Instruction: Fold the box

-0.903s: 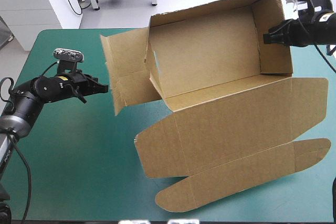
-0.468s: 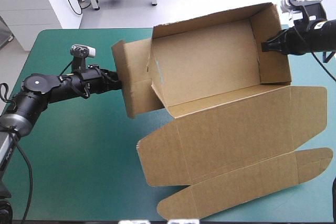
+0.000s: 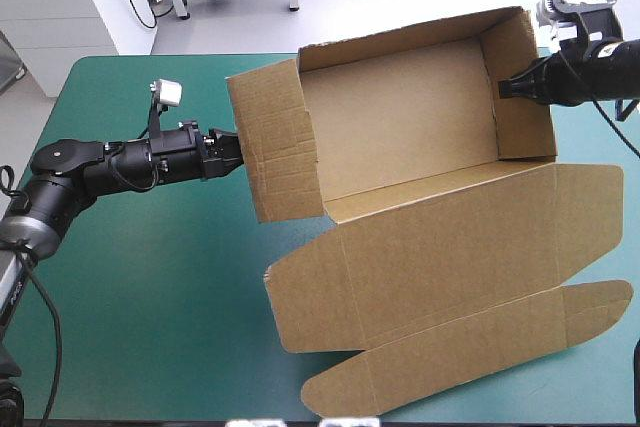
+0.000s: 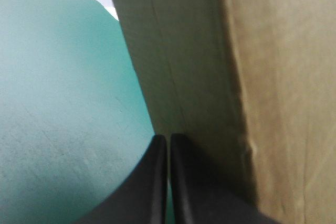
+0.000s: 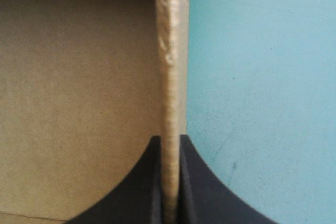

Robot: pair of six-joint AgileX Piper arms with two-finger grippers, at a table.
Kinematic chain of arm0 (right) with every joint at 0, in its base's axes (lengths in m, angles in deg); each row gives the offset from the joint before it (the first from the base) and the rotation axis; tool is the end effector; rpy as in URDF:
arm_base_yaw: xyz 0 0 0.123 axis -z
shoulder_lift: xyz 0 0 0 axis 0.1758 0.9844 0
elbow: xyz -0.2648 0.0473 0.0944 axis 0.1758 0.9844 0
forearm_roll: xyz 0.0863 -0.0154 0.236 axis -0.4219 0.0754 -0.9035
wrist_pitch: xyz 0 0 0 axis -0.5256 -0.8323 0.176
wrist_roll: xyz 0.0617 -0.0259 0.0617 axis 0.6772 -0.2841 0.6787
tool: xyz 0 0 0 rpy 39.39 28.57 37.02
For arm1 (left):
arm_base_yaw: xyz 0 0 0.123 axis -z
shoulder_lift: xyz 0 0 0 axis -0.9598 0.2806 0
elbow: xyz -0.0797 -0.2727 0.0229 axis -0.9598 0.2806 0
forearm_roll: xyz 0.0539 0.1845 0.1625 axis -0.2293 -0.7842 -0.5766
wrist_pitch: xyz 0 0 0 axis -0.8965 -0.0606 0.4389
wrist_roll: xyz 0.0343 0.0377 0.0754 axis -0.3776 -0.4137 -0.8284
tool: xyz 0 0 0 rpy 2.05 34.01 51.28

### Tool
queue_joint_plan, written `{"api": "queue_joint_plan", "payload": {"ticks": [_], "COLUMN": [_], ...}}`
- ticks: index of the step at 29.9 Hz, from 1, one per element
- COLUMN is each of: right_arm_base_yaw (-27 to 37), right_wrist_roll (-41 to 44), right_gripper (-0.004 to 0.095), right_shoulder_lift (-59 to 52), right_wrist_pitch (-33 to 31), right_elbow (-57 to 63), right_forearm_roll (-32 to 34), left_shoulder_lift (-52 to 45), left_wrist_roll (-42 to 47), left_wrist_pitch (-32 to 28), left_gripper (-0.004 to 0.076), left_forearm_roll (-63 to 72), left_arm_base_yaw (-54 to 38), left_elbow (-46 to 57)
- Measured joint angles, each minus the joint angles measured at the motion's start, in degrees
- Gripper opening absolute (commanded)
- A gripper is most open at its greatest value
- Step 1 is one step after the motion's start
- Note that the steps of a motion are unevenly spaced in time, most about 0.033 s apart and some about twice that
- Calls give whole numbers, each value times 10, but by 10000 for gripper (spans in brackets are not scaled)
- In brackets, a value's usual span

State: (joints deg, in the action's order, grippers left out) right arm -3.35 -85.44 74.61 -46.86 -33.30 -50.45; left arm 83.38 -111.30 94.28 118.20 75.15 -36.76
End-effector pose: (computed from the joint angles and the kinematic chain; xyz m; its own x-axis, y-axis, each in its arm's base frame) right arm 0.3026 0.0021 0.4687 -0.6383 -0.1240 -0.7597 -0.3336 0.9340 0.1278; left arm 0.2715 -0.0904 0.3665 -0.5938 -0.0970 -0.7988 0.7263 0.3627 -0.5839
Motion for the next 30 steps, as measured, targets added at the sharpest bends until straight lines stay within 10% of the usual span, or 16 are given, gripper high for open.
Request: {"api": "queue_joint_plan", "payload": {"ticks": [12,30], "right_arm_base_yaw": [-85,-171], "right_wrist_roll": [57,144], "right_gripper": [-15,-15], "right_shoulder_lift": [0,7], "right_wrist_pitch": [67,113], "right_elbow": [0,0], "right_forearm_roll": [35,146], "left_shoulder_lift": [0,0], "left_wrist_roll": [39,114], "left_wrist_pitch": [18,23], "left_gripper": [508,533], "left_forearm_roll": [3,-51], "left_arm_base_yaw": [0,-1], "left_elbow": [-65,-111]}}
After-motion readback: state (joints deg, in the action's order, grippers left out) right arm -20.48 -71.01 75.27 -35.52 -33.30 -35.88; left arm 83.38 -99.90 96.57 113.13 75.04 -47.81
